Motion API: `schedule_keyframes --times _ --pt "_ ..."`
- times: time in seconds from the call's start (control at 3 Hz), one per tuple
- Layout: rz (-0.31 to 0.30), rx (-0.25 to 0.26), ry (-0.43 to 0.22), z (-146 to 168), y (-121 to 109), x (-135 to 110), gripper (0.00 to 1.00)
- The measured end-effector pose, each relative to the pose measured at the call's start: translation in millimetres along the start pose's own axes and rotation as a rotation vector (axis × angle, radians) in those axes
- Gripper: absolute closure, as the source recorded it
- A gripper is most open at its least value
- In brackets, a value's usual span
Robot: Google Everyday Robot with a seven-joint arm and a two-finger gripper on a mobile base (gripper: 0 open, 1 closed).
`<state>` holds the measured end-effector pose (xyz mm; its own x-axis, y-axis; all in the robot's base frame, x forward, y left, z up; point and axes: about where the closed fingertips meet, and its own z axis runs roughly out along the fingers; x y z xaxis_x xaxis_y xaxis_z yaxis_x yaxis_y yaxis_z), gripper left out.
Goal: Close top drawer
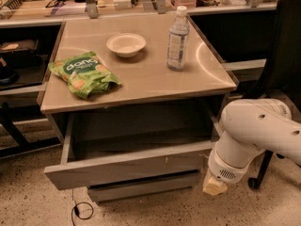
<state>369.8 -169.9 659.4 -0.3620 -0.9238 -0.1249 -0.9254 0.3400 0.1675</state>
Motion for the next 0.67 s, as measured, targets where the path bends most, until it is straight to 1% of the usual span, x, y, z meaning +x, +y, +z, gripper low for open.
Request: schedule_keyframes --times 0.33,0.67 --pt "-0.028 0.035 0.010 -2 -13 -15 1.00" --pt "-0.041 0.060 0.004 -3 -38 -28 1.00"
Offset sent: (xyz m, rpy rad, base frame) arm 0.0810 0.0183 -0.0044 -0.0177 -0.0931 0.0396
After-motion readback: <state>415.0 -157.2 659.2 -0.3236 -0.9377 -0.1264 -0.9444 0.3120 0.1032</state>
